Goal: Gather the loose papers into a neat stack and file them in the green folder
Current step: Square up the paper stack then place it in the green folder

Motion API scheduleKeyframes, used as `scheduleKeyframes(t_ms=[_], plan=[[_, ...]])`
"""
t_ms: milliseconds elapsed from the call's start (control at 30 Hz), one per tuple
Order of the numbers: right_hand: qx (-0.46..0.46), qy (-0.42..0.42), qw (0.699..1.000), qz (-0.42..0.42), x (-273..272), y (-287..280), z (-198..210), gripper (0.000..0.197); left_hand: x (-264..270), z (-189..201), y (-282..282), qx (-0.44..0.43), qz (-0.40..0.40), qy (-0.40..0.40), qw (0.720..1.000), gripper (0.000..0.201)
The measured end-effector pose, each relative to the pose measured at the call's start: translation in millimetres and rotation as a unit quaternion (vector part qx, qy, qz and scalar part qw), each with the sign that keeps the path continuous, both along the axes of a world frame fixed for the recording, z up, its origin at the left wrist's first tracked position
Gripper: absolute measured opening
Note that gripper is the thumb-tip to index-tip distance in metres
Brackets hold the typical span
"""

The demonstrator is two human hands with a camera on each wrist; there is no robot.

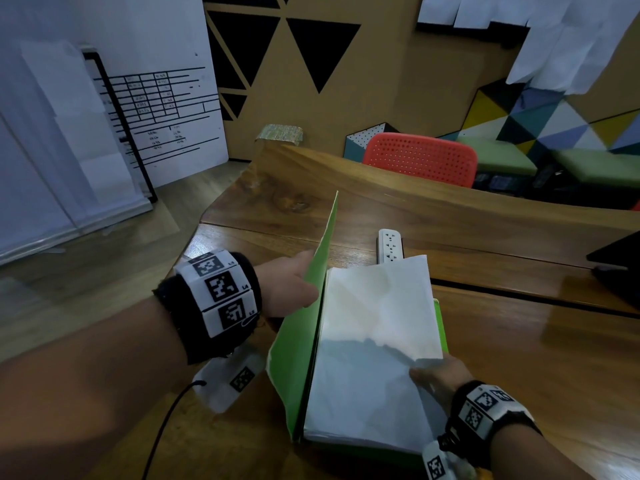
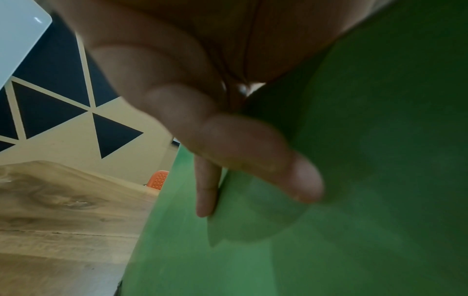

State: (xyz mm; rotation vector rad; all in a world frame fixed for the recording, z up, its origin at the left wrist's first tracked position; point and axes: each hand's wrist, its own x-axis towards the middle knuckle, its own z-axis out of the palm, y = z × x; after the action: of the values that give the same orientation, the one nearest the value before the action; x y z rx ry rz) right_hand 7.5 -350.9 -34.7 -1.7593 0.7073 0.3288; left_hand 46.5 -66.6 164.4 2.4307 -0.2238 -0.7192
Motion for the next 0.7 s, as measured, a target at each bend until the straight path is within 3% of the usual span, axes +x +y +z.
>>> scheduleKeyframes(t_ms=[133,433,700], plan=[[-0.005,-0.002,1.0,-0.004,-1,1,-6,0.046,0,-1,-1,-0.005,0.007,-0.001,1.0,0.067],[-0.108,0.034,0.992,0.05,0,12,10,0.042,-5,4,-7,-0.062,0.027,-0.002,0.998,0.06],[-0.143,0.061,0.983,0.096,4,15,14,0.04,-12,6,-14,-0.035,0.017,-0.01,0.999,0.068]])
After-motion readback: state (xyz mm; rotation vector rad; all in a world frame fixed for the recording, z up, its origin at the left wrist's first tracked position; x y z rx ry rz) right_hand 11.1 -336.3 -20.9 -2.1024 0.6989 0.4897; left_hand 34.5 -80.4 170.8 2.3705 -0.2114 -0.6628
